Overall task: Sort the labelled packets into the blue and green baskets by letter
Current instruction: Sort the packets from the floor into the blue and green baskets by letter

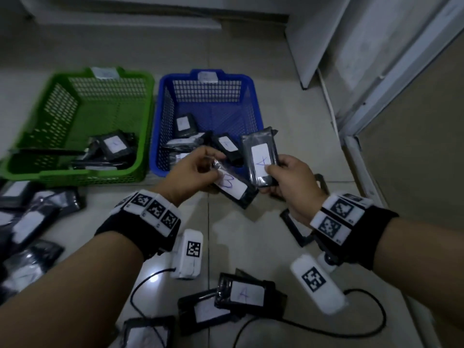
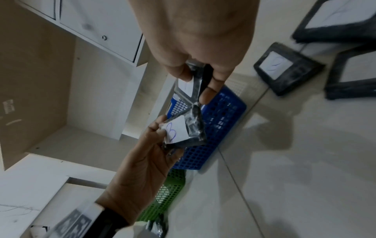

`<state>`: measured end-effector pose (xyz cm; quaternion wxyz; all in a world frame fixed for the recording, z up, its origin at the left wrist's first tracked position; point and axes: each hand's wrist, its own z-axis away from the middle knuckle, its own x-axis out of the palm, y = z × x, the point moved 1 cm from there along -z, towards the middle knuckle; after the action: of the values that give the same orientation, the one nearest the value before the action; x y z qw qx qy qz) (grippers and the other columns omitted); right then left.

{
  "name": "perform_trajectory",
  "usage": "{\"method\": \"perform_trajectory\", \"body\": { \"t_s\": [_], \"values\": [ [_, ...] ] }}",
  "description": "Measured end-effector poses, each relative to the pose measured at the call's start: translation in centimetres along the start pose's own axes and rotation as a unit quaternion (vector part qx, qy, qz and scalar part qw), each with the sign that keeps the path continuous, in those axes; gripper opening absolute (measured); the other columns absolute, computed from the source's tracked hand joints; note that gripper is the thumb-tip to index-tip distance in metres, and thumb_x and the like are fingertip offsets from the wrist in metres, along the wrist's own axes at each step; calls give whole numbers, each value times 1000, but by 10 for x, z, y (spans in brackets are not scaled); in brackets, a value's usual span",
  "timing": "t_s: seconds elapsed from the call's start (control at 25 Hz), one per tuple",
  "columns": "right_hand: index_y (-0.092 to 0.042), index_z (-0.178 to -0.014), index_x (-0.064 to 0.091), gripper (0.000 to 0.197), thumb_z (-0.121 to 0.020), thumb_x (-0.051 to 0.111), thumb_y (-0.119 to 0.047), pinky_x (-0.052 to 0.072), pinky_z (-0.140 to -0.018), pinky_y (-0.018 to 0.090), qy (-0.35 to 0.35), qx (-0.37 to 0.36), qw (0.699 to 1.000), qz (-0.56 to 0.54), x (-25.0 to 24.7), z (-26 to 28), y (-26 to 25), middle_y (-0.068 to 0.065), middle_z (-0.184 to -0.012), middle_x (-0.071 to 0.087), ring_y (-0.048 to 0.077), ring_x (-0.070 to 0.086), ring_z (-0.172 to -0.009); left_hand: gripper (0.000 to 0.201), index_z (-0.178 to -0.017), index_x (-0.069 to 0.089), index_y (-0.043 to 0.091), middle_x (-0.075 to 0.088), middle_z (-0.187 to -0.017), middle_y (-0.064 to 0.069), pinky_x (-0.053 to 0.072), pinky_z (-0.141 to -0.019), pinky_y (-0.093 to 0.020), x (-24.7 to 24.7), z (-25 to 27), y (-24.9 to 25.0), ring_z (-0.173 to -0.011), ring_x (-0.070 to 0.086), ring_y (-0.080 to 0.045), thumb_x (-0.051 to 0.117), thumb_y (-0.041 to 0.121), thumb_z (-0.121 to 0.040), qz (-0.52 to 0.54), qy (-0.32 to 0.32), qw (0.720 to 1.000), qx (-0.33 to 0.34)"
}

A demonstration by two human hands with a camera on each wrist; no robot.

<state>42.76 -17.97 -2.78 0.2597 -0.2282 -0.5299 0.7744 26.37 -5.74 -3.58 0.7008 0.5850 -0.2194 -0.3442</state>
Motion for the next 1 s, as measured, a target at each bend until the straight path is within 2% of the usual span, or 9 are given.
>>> {"method": "perform_trajectory", "body": {
  "t_s": [0.12,0.24,0.36,0.48,0.56,0.68,0.8,0.88,1.0],
  "values": [
    [-6,-108,60,25,-91,44,4,57,-54,24,-58,9,998,-3,39,-27,-12,16,-104,66,21,65,-69,29,-94,46,22,65,-85,-9,58,-66,-37,-38,2,3,-75,66,-18,56,-5,-87,44,114,992,35],
    [-7,-119,56,35,-91,42,10,57,-56,20,-78,2,997,-1,68,-53,-15,13,-109,64,24,64,-81,30,-87,42,23,61,-82,-5,58,-54,-27,-75,8,3,-68,66,-12,55,-3,-88,73,240,966,64],
    [0,-128,52,44,-88,43,17,57,-69,21,-99,7,995,18,85,-69,-5,14,-112,61,27,60,-96,25,-84,48,29,59,-85,-1,59,-70,-37,-111,14,-10,-81,66,-23,60,6,-86,93,381,918,56],
    [-4,-130,55,48,-85,53,11,50,-90,24,-76,-45,977,196,87,-76,9,11,-114,63,23,58,-100,24,-97,57,35,63,-93,2,54,-90,-45,-134,23,-24,-93,66,-25,63,21,-79,77,476,876,32],
    [-11,-132,55,45,-87,56,-3,46,-89,15,-47,-109,936,332,88,-70,13,8,-118,60,21,57,-104,38,-120,54,26,62,-104,3,50,-95,-36,-141,28,-30,-99,62,-19,59,18,-83,23,492,870,11],
    [-18,-134,53,43,-92,55,-27,38,-108,37,-8,-186,870,456,93,-50,21,10,-137,45,26,47,-124,52,-134,47,22,62,-117,-2,46,-97,-39,-149,32,-39,-109,56,-22,56,26,-82,-184,464,866,-31],
    [-24,-133,53,42,-95,44,-40,30,-111,48,-3,-209,806,554,92,-32,28,6,-140,45,27,42,-129,48,-129,53,25,50,-136,-11,33,-103,-49,-147,32,-47,-128,39,-35,59,32,-82,-393,389,823,-130],
    [-28,-136,49,43,-96,42,-42,22,-114,49,-31,-195,791,580,88,-26,33,4,-142,44,25,37,-132,38,-119,61,24,41,-141,-12,26,-106,-50,-137,36,-45,-133,31,-35,61,33,-82,-409,388,817,-122],
    [-27,-143,37,54,-92,52,-33,16,-117,49,-81,-201,801,558,72,-16,35,6,-144,38,26,29,-134,26,-105,67,24,45,-133,-9,30,-104,-50,-117,37,-41,-127,38,-33,61,27,-80,-387,392,833,-50]
  ]
}}
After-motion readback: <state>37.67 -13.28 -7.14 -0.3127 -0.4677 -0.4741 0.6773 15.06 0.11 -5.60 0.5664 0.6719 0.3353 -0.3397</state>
